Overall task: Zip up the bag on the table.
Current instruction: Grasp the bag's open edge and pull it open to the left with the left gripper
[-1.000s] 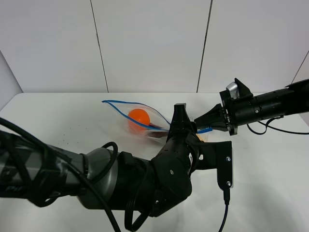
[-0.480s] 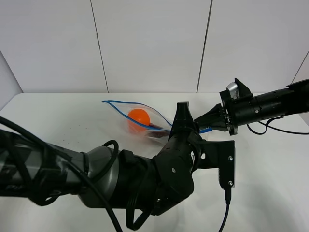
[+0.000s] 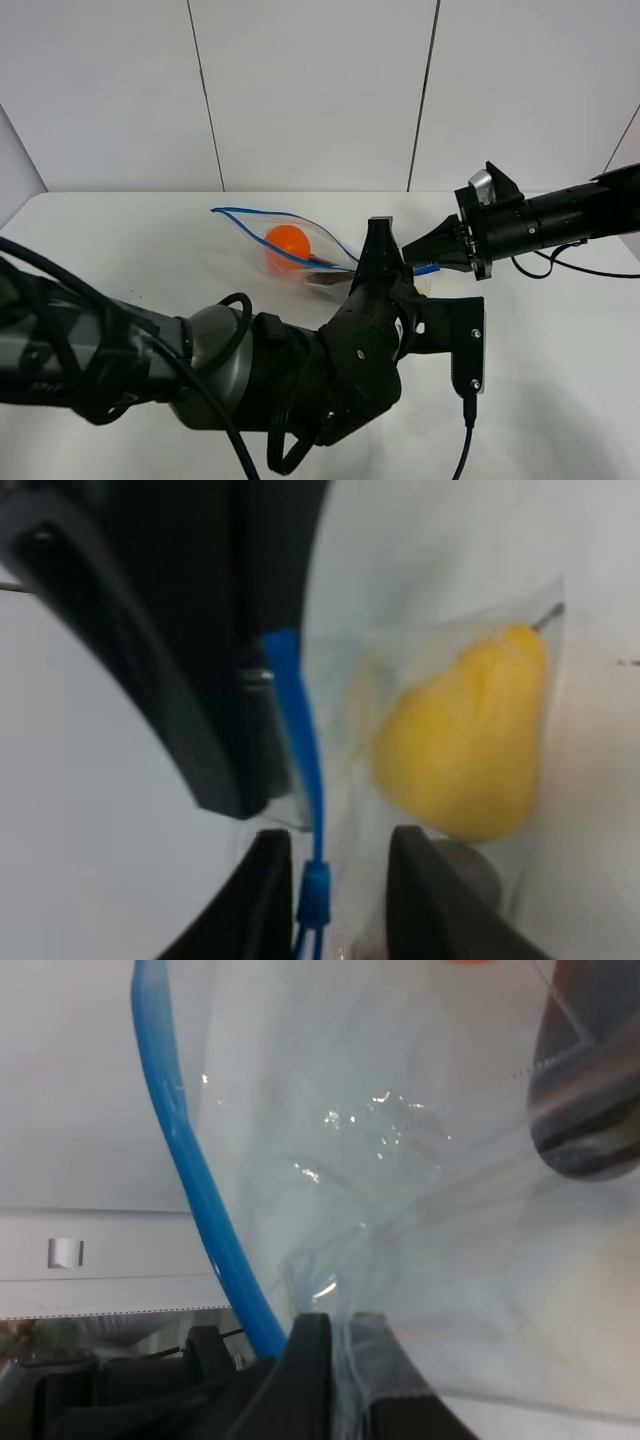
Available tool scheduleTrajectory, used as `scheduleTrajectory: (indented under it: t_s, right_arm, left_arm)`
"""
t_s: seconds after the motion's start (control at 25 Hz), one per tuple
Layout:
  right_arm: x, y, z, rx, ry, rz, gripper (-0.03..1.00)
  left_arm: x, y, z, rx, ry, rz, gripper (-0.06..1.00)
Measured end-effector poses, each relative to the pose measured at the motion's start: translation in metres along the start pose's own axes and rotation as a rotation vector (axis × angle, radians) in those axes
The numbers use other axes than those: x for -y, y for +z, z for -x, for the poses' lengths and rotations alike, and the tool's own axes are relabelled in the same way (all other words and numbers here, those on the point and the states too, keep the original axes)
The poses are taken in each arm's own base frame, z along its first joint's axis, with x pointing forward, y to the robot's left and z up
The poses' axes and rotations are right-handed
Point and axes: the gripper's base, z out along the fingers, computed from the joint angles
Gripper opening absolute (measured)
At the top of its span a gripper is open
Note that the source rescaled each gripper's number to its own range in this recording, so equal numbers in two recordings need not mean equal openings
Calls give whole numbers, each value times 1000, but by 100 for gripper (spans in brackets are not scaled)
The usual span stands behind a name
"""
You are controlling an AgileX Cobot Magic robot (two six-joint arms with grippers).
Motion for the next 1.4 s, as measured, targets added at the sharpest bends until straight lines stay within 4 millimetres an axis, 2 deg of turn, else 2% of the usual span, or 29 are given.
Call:
scheduleTrajectory:
  t_s: [0.48,0.84,1.12,1.4]
  right_arm:
    - [0,0,0,-1,0,0,0]
    - [0,0,0,0,0,0,0]
    - [-3,-1,0,-1,0,16,0]
    - [-3,-1,-2,-20,-10,10,0]
  left_arm:
    - [1,1,0,-5,7,4,0]
    - [-1,1,-1,-16,10,20,0]
    - [-10,-6,-1,-11,32,40,0]
    - [-1,-14,-19,-58,97,36,0]
